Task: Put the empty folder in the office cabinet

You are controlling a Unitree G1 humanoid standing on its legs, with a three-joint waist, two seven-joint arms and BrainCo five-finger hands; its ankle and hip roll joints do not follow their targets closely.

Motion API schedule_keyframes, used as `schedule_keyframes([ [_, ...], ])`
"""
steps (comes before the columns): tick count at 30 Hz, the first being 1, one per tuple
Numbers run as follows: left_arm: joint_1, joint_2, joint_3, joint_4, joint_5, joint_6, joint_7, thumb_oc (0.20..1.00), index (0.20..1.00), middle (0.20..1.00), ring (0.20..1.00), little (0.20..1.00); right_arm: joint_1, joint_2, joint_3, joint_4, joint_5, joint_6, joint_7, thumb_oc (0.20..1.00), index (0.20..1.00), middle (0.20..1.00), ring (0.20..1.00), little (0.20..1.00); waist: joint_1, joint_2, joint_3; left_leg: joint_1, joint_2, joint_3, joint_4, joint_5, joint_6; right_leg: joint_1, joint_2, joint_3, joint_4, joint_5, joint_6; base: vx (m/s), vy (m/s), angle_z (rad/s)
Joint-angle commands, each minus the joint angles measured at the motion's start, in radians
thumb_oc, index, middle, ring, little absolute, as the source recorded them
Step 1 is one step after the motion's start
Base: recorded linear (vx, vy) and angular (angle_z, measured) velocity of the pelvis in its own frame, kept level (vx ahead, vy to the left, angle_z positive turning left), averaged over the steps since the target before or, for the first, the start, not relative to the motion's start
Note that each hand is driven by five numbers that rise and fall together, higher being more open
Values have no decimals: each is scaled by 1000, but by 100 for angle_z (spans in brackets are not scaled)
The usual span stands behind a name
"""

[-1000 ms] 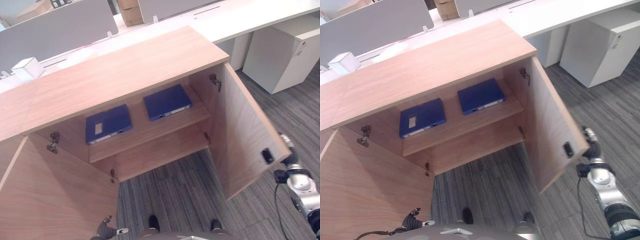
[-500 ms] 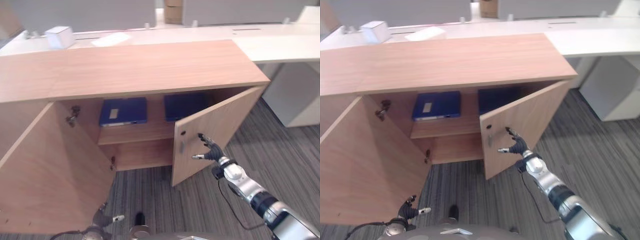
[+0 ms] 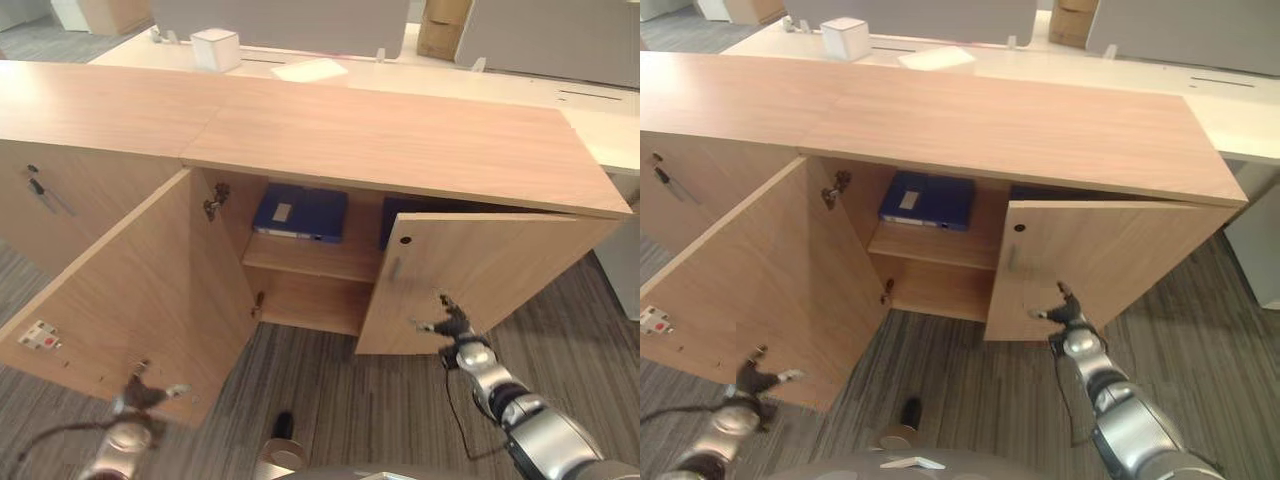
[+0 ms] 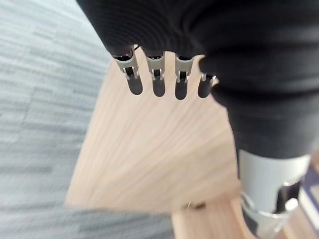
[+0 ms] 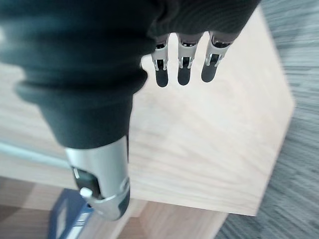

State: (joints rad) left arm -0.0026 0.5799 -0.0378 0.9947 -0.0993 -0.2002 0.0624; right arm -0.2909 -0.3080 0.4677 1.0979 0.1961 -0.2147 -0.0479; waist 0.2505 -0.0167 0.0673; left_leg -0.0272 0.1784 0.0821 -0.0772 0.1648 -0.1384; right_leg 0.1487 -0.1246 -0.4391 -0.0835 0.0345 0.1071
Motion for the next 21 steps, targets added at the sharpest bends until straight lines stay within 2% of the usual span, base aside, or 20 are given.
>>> schedule_keyframes([
  [1, -10, 98, 53, 93, 18, -8, 53, 1000, 1000, 1000, 1000, 1000, 36, -37, 20, -44, -74, -32, 28, 1000, 1000, 1000, 1000, 1000, 6, 27, -29, -31, 80, 31, -5, 45, -62, 9, -26, 75, 8, -49, 27, -124, -146, -19],
  [2, 19, 145, 143, 109, -2, -3, 57, 1000, 1000, 1000, 1000, 1000, 119, -53, -1, -74, -92, -36, 33, 1000, 1000, 1000, 1000, 1000, 4, 41, -5, -59, 101, 20, 2, 87, -86, 9, -8, 70, 9, -67, 13, -125, -151, -12],
  [3, 23, 145, 145, 108, -2, -2, 56, 1000, 1000, 1000, 1000, 1000, 120, -52, 0, -75, -92, -36, 33, 1000, 1000, 1000, 1000, 1000, 0, 41, -6, -61, 102, 17, 2, 88, -87, 10, -6, 67, 9, -67, 12, -176, -158, -5],
  [4, 55, 6, 121, 74, 37, -27, 169, 1000, 1000, 1000, 1000, 1000, 163, -29, -13, -63, -97, -40, 15, 1000, 1000, 1000, 1000, 1000, 5, 40, 14, -87, 116, 2, 5, 124, -103, 14, 7, 53, 6, -77, 2, -190, -145, 3],
  [5, 196, -143, 95, -77, 112, -10, 182, 1000, 1000, 1000, 1000, 1000, 235, -38, -55, -65, -115, -49, 0, 1000, 1000, 1000, 1000, 1000, 29, 44, 41, -118, 118, -28, 10, 159, -112, 20, 18, 18, 4, -85, -2, -259, -175, 11],
  [7, 271, -213, 80, -158, 129, -24, 173, 1000, 1000, 1000, 1000, 1000, 271, -45, -87, -27, -133, -46, -9, 1000, 1000, 1000, 1000, 1000, 30, 46, 66, -129, 124, -17, 19, 150, -103, 14, 10, -21, 4, -82, -2, -219, -80, 49],
  [8, 271, -214, 80, -158, 129, -24, 173, 1000, 1000, 1000, 1000, 1000, 271, -45, -87, -27, -133, -46, -9, 1000, 1000, 1000, 1000, 1000, 29, 46, 65, -130, 124, -18, 19, 151, -103, 13, 10, -22, 4, -82, -2, -255, -17, 93],
  [9, 298, -246, 45, -178, 127, -32, 140, 1000, 1000, 1000, 1000, 1000, 280, -48, -107, 9, -138, -39, -14, 1000, 1000, 1000, 1000, 1000, 20, 42, 85, -120, 129, 6, 57, 114, -83, -4, -5, -44, 10, -73, -4, -263, -15, 82],
  [11, 309, -257, 16, -184, 138, -35, 117, 1000, 1000, 1000, 1000, 1000, 290, -51, -120, 32, -143, -35, -14, 1000, 1000, 1000, 1000, 1000, 7, 32, 93, -108, 126, 16, 108, 46, -54, -31, -26, -68, 18, -56, -8, -259, -21, 47],
  [12, 308, -257, 16, -183, 139, -36, 117, 1000, 1000, 1000, 1000, 1000, 290, -51, -121, 32, -143, -35, -14, 1000, 1000, 1000, 1000, 1000, 6, 32, 92, -112, 126, 15, 112, 43, -53, -31, -27, -69, 19, -56, -8, -225, -25, 55],
  [13, 305, -269, 8, -165, 134, -34, 113, 1000, 1000, 1000, 1000, 1000, 290, -51, -123, 43, -150, -32, -15, 1000, 1000, 1000, 1000, 1000, -1, 19, 93, -90, 123, 18, 165, -21, -39, -56, -42, -91, 24, -46, -13, -193, -9, 84],
  [15, 308, -282, 21, -142, 124, -35, 122, 1000, 1000, 1000, 1000, 1000, 296, -52, -122, 47, -156, -30, -14, 1000, 1000, 1000, 1000, 1000, -7, 12, 89, -62, 114, 9, 186, -82, -34, -70, -51, -110, 26, -38, -13, -144, 1, 98],
  [17, 308, -288, 45, -110, 109, -36, 142, 1000, 1000, 1000, 1000, 1000, 308, -48, -125, 47, -158, -31, -13, 1000, 1000, 1000, 1000, 1000, -14, 9, 76, -12, 102, 7, 150, -105, -38, -78, -55, -125, 27, -29, -7, -38, 76, 77],
  [21, 304, -254, 101, -89, 103, -32, 184, 1000, 1000, 1000, 1000, 1000, 331, -41, -127, 34, -154, -33, -10, 1000, 1000, 1000, 1000, 1000, -17, 1, 56, 23, 93, 34, 71, -92, -40, -93, -57, -142, 35, -11, 2, -2, 70, 49],
])
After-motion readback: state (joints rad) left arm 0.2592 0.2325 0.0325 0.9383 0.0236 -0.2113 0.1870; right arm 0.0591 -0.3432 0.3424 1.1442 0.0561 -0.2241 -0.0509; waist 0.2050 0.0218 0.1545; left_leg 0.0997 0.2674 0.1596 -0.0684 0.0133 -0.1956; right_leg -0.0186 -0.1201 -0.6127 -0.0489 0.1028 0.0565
